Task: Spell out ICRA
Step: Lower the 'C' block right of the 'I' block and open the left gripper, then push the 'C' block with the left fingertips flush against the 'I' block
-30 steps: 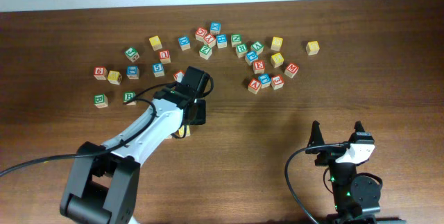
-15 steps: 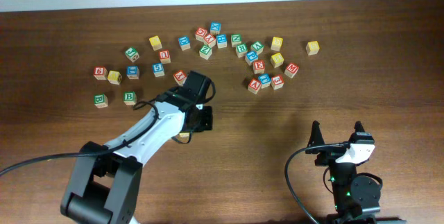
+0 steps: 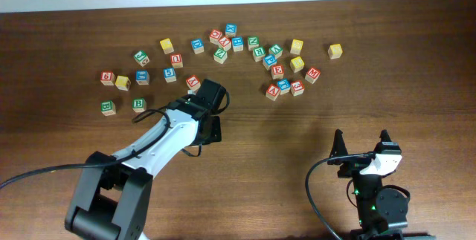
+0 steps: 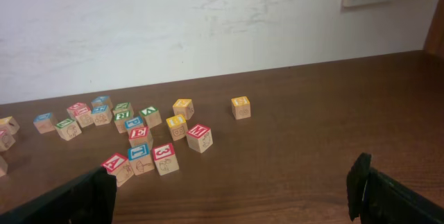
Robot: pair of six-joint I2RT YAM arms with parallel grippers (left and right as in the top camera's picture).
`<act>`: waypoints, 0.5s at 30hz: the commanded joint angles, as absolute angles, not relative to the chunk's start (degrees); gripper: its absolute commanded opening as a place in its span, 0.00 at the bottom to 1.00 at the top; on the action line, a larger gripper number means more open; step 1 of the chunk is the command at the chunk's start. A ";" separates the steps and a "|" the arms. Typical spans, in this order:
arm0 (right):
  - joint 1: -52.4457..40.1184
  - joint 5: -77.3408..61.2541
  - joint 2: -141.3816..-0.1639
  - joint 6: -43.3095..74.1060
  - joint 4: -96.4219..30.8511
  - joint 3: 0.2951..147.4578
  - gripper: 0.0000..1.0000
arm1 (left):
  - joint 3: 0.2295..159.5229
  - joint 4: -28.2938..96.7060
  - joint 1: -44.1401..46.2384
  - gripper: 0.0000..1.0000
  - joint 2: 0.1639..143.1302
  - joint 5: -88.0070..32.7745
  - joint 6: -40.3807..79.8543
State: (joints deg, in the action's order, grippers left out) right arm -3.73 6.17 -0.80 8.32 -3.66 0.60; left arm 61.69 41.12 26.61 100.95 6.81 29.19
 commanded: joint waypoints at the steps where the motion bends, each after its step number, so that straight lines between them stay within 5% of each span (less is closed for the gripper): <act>1: -3.25 6.70 -0.36 7.92 -4.10 0.32 0.98 | 61.21 41.47 26.74 0.00 101.67 8.88 30.41; 15: -3.25 6.70 -0.36 7.92 -4.12 0.32 0.98 | 61.21 39.83 26.72 0.00 101.67 10.44 30.41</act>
